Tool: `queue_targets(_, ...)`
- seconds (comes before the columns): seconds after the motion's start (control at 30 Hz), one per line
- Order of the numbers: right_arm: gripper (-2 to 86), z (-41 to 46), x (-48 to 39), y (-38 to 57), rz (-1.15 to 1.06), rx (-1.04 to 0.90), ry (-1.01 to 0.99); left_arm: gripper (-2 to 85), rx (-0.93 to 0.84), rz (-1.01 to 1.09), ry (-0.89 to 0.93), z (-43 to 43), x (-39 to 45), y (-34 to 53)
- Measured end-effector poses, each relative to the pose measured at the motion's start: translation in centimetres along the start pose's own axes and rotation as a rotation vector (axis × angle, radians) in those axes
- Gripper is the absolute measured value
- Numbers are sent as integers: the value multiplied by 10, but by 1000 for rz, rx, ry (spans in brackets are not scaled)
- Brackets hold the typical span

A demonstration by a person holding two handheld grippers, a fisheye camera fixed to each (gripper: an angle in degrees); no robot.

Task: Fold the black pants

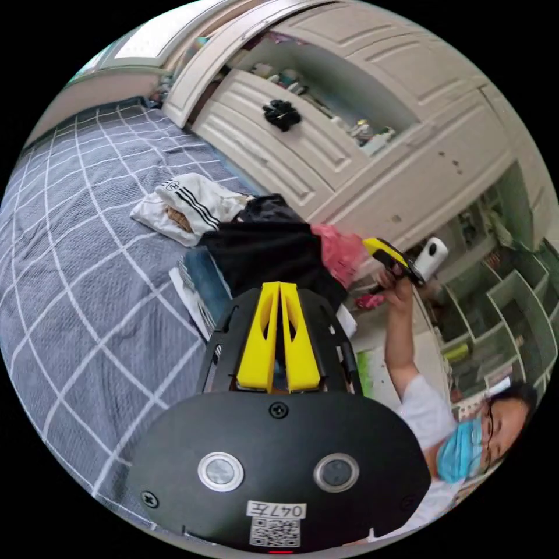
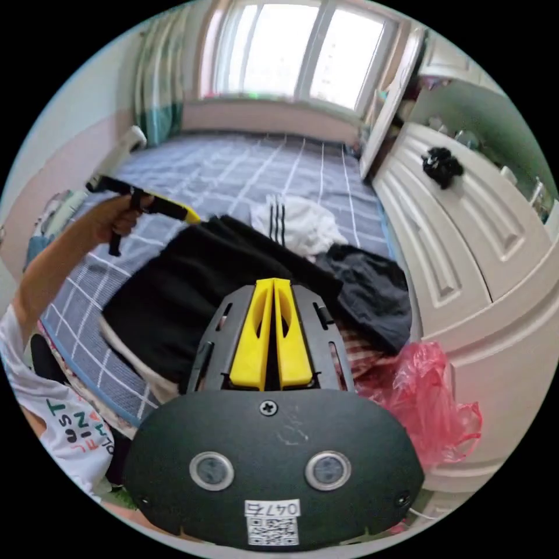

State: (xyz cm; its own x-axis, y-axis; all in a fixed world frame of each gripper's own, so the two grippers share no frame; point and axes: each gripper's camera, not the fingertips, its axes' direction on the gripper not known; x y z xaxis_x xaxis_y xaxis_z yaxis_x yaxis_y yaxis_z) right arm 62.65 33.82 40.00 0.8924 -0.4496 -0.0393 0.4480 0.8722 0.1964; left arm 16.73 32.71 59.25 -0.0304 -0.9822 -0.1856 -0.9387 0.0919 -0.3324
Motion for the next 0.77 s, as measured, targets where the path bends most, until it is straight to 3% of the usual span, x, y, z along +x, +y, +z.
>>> queue_targets(0.1,-12,-41,-63,15,-67,175,-263,-10,94,67,52,-86,19,130)
queue_targets(0.2,-12,-43,-146,47,-116,287,-457,-10,194,-7,-56,-156,27,279)
queue_targets(0.37,-12,10,-304,100,-137,244,-632,-10,255,-384,-292,-223,33,523)
queue_targets(0.57,-12,51,-451,113,-82,128,-911,-10,352,-551,-383,-283,66,684)
queue_targets(0.77,-11,28,-541,86,-265,76,-781,-10,274,-533,-619,-315,75,763)
